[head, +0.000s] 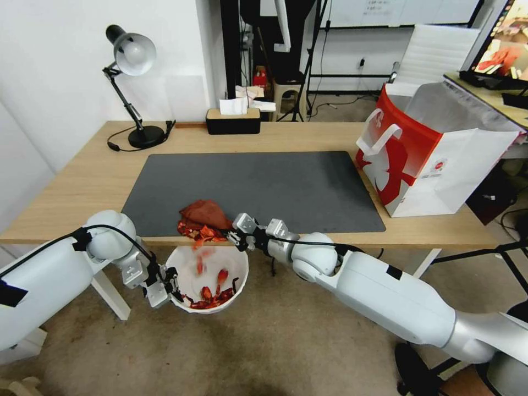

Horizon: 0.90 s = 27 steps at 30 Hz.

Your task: Sweep shrimp from table into container with towel, then put container into takeout bag.

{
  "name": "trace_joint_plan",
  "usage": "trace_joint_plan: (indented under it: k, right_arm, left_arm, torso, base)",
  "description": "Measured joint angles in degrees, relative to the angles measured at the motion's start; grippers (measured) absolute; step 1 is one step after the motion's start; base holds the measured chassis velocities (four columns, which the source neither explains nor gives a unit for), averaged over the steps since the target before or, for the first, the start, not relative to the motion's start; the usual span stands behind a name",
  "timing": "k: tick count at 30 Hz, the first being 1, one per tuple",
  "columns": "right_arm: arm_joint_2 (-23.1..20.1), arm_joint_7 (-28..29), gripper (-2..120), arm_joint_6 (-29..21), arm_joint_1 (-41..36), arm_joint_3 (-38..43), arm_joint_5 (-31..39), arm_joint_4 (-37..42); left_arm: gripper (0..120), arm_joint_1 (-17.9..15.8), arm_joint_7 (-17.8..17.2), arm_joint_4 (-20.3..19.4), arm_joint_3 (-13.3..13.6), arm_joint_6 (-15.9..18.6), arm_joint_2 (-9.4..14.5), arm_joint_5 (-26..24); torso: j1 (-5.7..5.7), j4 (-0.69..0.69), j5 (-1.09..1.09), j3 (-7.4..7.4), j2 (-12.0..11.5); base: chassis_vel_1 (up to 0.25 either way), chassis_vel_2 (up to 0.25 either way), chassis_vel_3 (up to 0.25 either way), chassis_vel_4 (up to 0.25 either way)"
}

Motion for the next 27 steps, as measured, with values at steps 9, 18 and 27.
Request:
trace_joint_plan:
  k: [9,18,27]
  right_arm:
    - [-3.3,-0.2,9,0.0,-3.4,2.3,-0.1,3.9]
    - [-6.0,-0.3,9,0.0,-8.5,4.7,-0.7,8.1]
    - [-7.5,-1.6,9,-0.2,-13.7,6.8,-2.3,10.7]
  left_arm:
    - [0,-3.6,0.2,1.8,2.6,1.0,-0.5,-2.6]
    - [0,-3.9,0.3,1.1,3.7,1.8,-0.5,-3.5]
    - [0,-4.0,0.3,-0.5,4.3,2.8,-0.2,-3.8]
  torso:
    - [0.00,-0.04,0.00,-0.01,0.0]
    - [-0.01,-0.07,0.00,-0.01,0.0]
    - [0.00,-0.03,-0.02,0.01,0.0]
  base:
    - [0.000,0.000,0.000,0.000]
    - [0.000,0.000,0.000,0.000]
    - [0.000,0.000,0.000,0.000]
